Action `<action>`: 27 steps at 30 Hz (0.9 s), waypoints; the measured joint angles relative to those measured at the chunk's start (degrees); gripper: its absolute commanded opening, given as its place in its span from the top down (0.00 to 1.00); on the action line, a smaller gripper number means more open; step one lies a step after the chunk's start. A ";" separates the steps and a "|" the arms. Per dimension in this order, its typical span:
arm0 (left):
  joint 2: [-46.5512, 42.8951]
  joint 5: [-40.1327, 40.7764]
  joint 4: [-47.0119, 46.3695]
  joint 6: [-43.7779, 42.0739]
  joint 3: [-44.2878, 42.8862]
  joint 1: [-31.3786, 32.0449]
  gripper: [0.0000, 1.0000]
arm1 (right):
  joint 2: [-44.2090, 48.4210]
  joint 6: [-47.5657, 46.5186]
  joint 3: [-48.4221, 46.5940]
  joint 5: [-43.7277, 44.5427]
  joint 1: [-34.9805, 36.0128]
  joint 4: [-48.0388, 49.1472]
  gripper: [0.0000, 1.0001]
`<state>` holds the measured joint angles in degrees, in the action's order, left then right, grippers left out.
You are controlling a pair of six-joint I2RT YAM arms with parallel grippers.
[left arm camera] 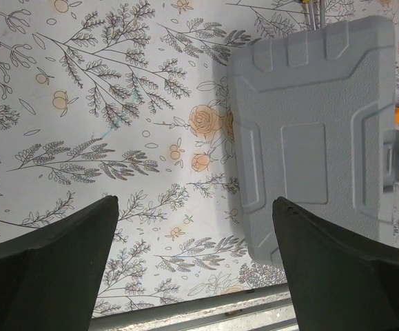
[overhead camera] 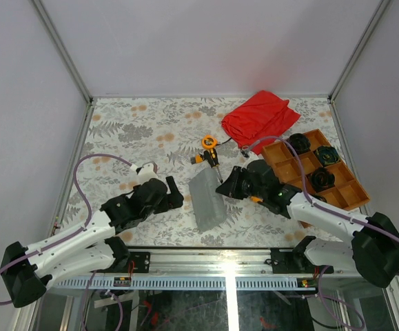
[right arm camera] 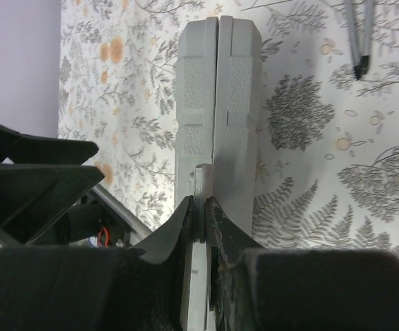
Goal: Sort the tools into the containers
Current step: Open the storage box at the center of the board.
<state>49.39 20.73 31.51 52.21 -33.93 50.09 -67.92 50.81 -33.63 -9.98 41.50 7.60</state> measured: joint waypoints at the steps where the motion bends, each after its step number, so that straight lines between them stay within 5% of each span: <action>1: -0.02 0.02 -0.02 0.02 0.00 0.00 0.08 | 0.28 0.46 -0.07 0.02 0.55 -0.09 1.00; 27: -2.86 -1.18 0.35 0.63 0.00 0.00 0.08 | -3.04 8.63 -2.86 6.14 8.61 2.56 1.00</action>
<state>46.52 19.55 31.86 52.84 -33.93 50.09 -70.96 59.44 -36.49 -3.84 50.11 10.15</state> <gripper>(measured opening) 0.917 0.149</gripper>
